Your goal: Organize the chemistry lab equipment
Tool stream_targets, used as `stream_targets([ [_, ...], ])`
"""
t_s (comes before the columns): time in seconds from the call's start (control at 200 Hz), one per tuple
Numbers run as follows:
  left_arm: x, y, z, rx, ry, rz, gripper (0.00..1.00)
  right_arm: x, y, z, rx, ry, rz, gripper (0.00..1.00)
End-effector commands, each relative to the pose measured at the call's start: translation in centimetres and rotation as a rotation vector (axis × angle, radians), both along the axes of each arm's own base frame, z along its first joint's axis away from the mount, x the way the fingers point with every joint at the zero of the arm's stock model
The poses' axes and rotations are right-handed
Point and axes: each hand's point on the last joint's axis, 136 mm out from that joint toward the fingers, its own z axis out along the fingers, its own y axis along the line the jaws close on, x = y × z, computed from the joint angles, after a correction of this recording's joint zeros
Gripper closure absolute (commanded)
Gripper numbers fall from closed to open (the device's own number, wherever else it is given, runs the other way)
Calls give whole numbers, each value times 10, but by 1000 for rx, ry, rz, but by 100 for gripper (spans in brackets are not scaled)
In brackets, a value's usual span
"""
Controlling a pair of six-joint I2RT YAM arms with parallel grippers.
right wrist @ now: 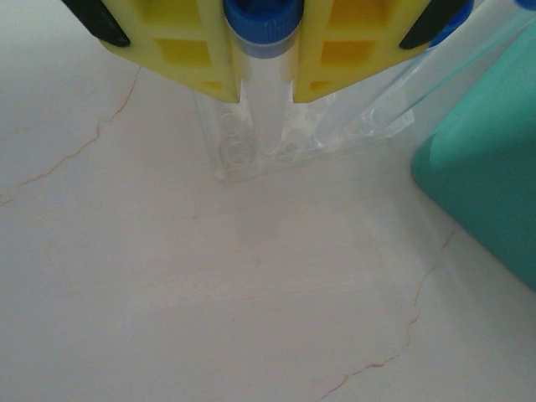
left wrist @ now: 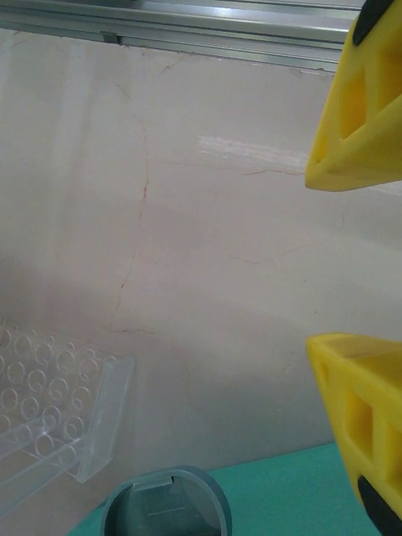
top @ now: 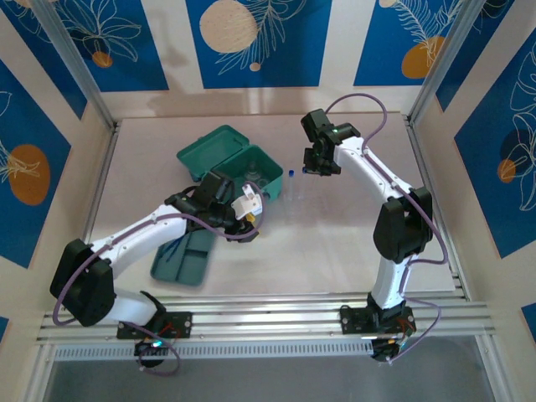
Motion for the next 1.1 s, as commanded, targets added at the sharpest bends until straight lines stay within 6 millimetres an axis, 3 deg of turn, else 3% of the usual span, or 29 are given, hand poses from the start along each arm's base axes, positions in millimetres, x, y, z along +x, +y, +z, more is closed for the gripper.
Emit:
stream_targets([
  [0.0, -3, 4, 1, 4, -7, -7, 52, -1, 4, -3, -33, 18, 27, 86],
  [0.76, -4, 5, 2, 3, -11, -11, 52, -3, 13, -3, -51, 16, 45, 77],
  [1.095, -4, 4, 2, 1, -10, -13, 52, -2, 4, -5, -60, 23, 24, 77],
])
